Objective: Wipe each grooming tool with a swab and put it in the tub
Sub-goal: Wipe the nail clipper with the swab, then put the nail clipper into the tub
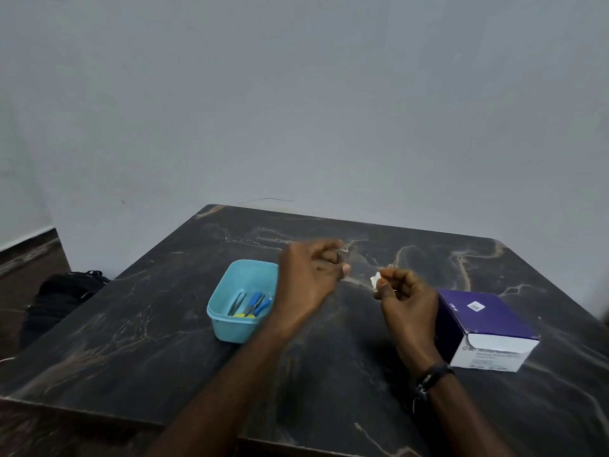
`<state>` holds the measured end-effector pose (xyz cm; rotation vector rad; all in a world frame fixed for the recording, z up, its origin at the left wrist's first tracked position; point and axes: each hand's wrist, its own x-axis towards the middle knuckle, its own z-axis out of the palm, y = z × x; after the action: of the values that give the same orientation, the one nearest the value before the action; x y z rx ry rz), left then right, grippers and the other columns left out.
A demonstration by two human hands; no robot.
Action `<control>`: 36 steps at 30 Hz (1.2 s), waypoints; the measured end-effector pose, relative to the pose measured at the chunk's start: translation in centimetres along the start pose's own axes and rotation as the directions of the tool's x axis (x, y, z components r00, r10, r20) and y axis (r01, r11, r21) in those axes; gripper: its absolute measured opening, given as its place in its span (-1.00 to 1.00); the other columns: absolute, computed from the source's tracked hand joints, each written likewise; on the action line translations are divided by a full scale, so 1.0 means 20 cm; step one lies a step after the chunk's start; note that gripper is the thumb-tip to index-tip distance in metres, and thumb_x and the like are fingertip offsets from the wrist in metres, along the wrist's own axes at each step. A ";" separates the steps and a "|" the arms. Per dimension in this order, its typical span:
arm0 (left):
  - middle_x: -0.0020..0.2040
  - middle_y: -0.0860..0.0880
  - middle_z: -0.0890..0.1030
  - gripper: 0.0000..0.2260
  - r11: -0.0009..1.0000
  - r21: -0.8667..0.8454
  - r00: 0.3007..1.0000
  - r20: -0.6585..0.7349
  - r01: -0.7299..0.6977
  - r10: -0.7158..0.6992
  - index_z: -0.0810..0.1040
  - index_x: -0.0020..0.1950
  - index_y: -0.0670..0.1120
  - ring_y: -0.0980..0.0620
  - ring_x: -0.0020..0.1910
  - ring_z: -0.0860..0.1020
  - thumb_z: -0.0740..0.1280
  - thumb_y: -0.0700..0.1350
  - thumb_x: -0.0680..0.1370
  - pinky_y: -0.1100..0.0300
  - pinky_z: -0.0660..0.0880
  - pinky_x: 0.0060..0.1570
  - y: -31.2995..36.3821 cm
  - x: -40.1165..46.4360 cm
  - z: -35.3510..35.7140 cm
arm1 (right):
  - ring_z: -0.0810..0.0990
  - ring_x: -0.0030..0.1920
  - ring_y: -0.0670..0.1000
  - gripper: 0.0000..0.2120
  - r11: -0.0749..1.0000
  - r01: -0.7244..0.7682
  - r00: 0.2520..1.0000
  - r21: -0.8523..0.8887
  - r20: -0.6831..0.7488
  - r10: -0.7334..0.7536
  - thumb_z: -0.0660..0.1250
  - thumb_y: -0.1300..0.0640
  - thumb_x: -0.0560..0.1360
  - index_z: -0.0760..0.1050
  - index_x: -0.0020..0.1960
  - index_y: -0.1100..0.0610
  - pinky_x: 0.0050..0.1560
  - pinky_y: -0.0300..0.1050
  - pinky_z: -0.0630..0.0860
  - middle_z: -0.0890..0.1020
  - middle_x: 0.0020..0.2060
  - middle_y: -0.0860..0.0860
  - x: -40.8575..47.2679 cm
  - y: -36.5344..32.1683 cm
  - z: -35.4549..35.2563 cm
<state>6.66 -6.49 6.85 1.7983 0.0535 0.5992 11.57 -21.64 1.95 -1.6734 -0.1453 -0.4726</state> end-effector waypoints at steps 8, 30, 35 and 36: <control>-0.36 -0.13 0.67 -0.82 0.730 0.669 0.972 0.047 0.139 -0.228 0.61 -0.16 -0.20 0.01 -0.43 0.66 0.56 -0.26 0.33 0.06 0.66 -0.25 0.05 0.13 -0.40 | 0.67 -0.14 0.05 -0.78 0.998 0.054 0.998 -0.030 0.019 -0.054 0.33 0.33 0.49 0.57 -0.16 0.01 -0.08 0.05 0.64 0.67 -0.21 -0.03 0.00 0.01 0.00; -0.03 -0.13 0.59 -0.90 0.477 0.869 0.988 0.070 -0.128 0.139 0.40 -0.15 -0.13 -0.18 -0.03 0.56 0.28 -0.28 0.51 0.05 0.42 -0.16 0.16 -0.01 -0.11 | 0.64 -0.24 -0.14 -0.94 0.955 0.252 0.968 -0.154 0.054 -0.247 0.39 0.17 0.50 0.60 -0.04 0.04 -0.28 -0.18 0.60 0.66 -0.23 -0.12 -0.05 -0.02 0.01; -0.09 -0.11 0.65 -0.83 0.731 0.667 0.989 0.066 -0.144 0.134 0.62 -0.02 -0.12 -0.13 -0.10 0.60 0.36 -0.31 0.45 -0.02 0.57 -0.10 0.05 0.09 0.12 | 0.67 -0.19 -0.16 -0.85 0.970 0.229 0.971 -0.077 -0.048 -0.233 0.34 0.25 0.52 0.64 0.03 0.10 -0.20 -0.23 0.62 0.70 -0.15 -0.06 -0.03 -0.02 0.00; -0.10 -0.11 0.65 -0.82 0.760 0.639 0.993 0.065 -0.120 0.103 0.63 -0.03 -0.13 -0.10 -0.11 0.61 0.37 -0.33 0.44 0.00 0.59 -0.10 0.02 0.11 0.16 | 0.67 -0.16 -0.15 -0.84 0.973 0.225 0.970 -0.056 -0.077 -0.229 0.34 0.26 0.52 0.65 0.03 0.11 -0.16 -0.22 0.62 0.70 -0.14 -0.05 -0.02 -0.02 -0.01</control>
<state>9.74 -8.74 7.50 2.4977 0.1505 0.6948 10.98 -21.65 2.16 -1.6878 -0.2685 -0.7214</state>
